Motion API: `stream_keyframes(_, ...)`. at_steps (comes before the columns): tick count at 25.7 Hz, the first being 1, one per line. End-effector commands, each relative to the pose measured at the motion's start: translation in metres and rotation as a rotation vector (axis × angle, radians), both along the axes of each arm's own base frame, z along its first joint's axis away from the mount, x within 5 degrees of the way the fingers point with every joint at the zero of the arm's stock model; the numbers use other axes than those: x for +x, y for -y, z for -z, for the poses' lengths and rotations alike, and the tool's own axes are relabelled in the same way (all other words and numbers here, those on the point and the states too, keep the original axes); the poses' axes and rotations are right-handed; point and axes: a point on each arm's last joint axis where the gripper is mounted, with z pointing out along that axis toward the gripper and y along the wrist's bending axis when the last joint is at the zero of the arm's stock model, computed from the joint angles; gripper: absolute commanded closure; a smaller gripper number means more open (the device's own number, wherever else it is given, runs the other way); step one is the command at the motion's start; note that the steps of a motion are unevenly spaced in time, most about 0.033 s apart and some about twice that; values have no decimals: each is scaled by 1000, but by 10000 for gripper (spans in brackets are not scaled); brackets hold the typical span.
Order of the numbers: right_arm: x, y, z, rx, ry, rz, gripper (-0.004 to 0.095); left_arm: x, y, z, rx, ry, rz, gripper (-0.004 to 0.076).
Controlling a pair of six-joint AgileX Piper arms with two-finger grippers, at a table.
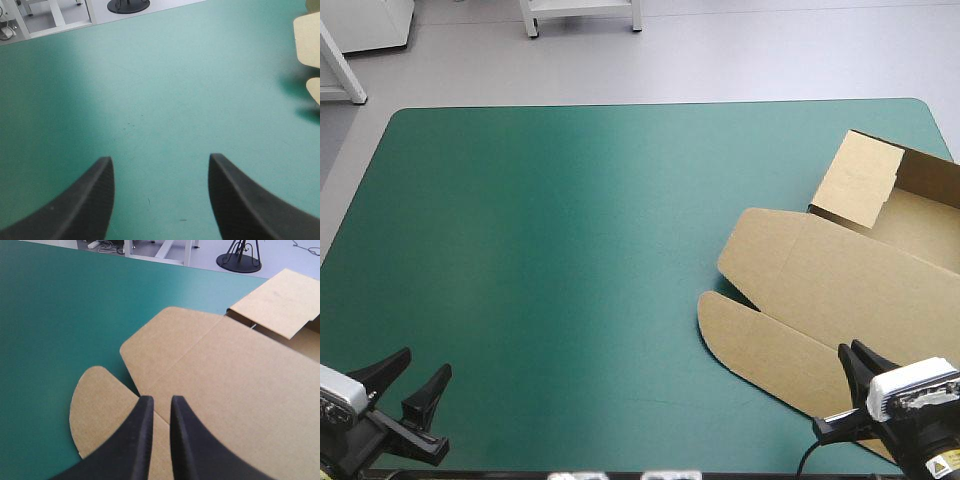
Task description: Fold the box
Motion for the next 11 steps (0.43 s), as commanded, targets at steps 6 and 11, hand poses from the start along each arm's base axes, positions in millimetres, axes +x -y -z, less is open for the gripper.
stream_keyframes(6,6,-1,22,36,-21,-79,914,10,7,31,-28,-7,17,335)
stream_keyframes(11,6,-1,22,35,-20,-83,927,13,13,42,-70,-45,45,335)
